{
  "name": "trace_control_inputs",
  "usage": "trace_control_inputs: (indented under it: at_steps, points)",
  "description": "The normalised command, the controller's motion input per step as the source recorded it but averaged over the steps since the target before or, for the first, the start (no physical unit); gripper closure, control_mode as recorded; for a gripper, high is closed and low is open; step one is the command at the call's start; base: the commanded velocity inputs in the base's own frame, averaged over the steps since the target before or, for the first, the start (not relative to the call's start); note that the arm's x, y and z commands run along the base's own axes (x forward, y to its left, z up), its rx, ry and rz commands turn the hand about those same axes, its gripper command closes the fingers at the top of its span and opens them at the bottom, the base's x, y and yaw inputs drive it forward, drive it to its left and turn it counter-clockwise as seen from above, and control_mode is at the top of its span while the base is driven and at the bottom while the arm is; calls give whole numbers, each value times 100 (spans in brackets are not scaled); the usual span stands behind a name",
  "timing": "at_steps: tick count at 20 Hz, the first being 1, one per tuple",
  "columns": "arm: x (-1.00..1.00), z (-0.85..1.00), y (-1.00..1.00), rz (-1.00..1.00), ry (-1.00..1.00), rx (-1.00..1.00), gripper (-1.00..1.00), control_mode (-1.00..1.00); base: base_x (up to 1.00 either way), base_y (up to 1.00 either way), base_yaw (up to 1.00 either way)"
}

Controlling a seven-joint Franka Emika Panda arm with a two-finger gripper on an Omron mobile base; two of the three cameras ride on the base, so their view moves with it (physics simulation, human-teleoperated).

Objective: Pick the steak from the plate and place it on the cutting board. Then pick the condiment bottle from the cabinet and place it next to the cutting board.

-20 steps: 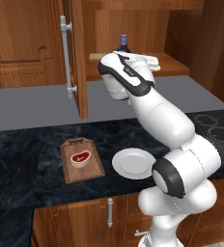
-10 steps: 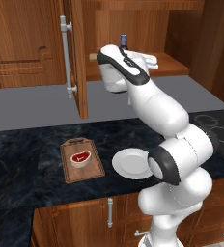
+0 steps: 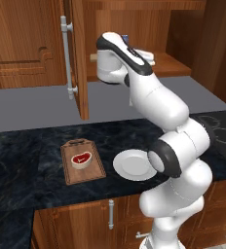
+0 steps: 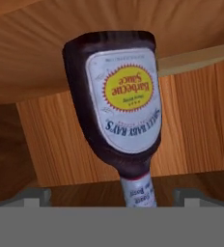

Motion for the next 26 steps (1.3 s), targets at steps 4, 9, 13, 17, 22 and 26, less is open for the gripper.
trace_control_inputs:
  at_steps: [4, 9, 13, 17, 22, 26]
  points:
    - [0, 15, 17, 0, 3, 0, -100, -100, 0, 0, 0]
    - [5, 9, 9, 0, 2, 0, -100, -100, 0, 0, 0]
    - [8, 2, 6, 0, 2, 0, -100, -100, 0, 0, 0]
    - [12, 0, 11, 0, 3, 0, -100, -100, 0, 0, 0]
    - [17, -1, 12, 0, 3, -1, -100, -100, 0, 0, 0]
    - [21, -4, 11, -1, 3, -1, -100, -100, 0, 0, 0]
